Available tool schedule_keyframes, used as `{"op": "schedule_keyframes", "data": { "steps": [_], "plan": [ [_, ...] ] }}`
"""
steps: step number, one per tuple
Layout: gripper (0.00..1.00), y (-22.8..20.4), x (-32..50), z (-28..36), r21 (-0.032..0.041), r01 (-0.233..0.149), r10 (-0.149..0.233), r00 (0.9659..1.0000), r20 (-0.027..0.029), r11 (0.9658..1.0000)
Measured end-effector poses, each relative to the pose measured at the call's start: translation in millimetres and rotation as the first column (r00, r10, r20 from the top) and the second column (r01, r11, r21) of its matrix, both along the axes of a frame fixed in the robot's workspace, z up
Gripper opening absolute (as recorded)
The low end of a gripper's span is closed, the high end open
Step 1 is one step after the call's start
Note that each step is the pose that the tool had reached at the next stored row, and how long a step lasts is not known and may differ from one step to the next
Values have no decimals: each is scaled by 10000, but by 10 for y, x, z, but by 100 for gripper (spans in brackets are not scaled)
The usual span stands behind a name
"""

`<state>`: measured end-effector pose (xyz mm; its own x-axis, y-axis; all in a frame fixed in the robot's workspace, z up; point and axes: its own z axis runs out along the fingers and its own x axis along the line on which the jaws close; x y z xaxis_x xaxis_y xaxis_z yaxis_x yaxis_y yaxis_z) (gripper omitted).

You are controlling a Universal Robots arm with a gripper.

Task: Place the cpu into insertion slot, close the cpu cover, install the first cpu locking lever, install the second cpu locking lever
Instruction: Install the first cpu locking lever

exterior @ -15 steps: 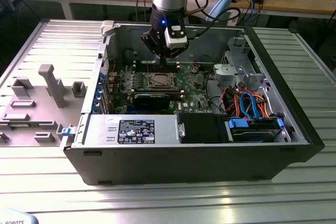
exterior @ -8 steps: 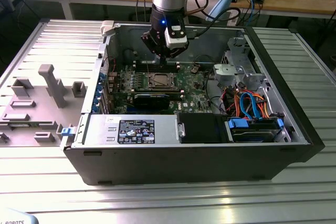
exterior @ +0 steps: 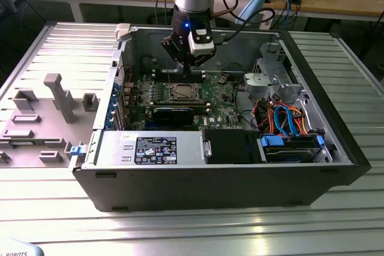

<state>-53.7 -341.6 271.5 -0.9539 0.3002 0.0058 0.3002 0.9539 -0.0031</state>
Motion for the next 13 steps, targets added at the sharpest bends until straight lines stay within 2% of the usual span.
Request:
{"op": "schedule_keyframes", "data": {
  "steps": [3,4,5,7,9,11,12,13],
  "plan": [
    [11,0,-16,1,-13,-3,3,10000,84,10000],
    [11,0,-24,1,-13,-4,4,9999,126,10000],
    [11,0,-32,-1,-15,-8,8,9998,204,10000],
    [11,0,-32,-7,-12,-272,272,9994,211,9996],
    [11,0,-32,-16,-15,-707,708,9973,209,9975],
    [11,0,-32,-27,-15,-1129,1129,9934,210,9936],
    [11,0,-33,-30,-17,-1405,1405,9899,208,9901],
    [11,-1,-42,-31,-12,-1468,1468,9889,210,9892]
  ]
}}
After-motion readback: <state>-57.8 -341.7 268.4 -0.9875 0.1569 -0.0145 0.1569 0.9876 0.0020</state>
